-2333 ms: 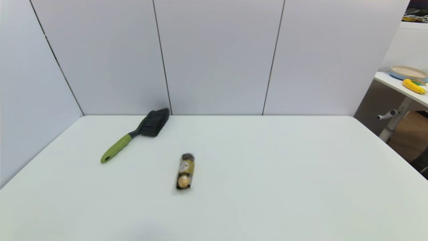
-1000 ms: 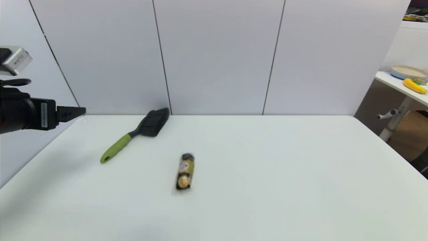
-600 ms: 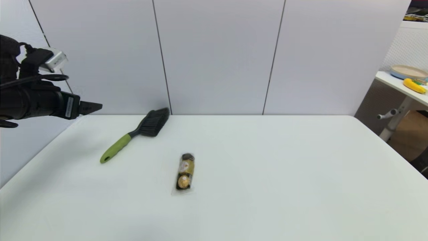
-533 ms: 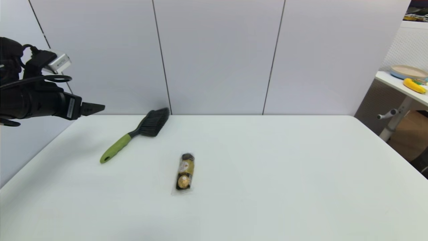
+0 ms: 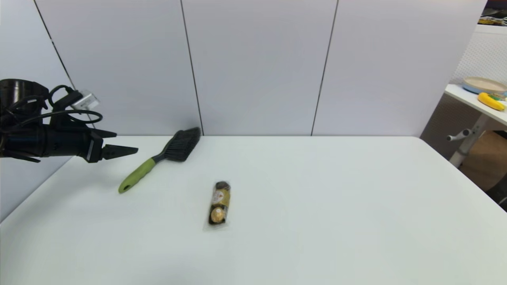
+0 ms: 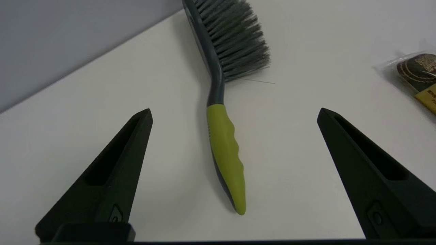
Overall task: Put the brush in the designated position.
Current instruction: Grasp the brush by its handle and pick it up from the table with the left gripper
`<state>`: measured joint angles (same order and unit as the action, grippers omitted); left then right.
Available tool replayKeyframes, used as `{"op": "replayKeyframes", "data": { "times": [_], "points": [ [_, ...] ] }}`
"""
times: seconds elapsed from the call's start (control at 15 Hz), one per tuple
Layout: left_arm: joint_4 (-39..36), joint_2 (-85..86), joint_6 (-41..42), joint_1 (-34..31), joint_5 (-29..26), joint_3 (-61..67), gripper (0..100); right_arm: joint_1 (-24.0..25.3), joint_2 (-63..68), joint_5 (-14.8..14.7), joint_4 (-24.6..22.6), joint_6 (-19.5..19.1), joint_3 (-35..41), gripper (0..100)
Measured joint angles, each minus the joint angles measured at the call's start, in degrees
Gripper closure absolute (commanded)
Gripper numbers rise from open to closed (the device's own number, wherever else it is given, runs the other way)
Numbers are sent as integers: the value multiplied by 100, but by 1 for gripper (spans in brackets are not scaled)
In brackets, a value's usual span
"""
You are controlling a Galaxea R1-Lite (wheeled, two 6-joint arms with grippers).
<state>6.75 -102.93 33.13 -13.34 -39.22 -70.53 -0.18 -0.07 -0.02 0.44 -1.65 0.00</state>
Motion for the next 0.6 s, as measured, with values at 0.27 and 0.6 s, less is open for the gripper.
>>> {"op": "replayKeyframes", "data": {
  "times": [0.27,0.6],
  "points": [
    [564,-330,-76,-9,22,-155,0,0,0,2,0,2,0,0],
    [518,-884,350,-5,260,-435,0,0,0,0,0,0,0,0]
  ]
}}
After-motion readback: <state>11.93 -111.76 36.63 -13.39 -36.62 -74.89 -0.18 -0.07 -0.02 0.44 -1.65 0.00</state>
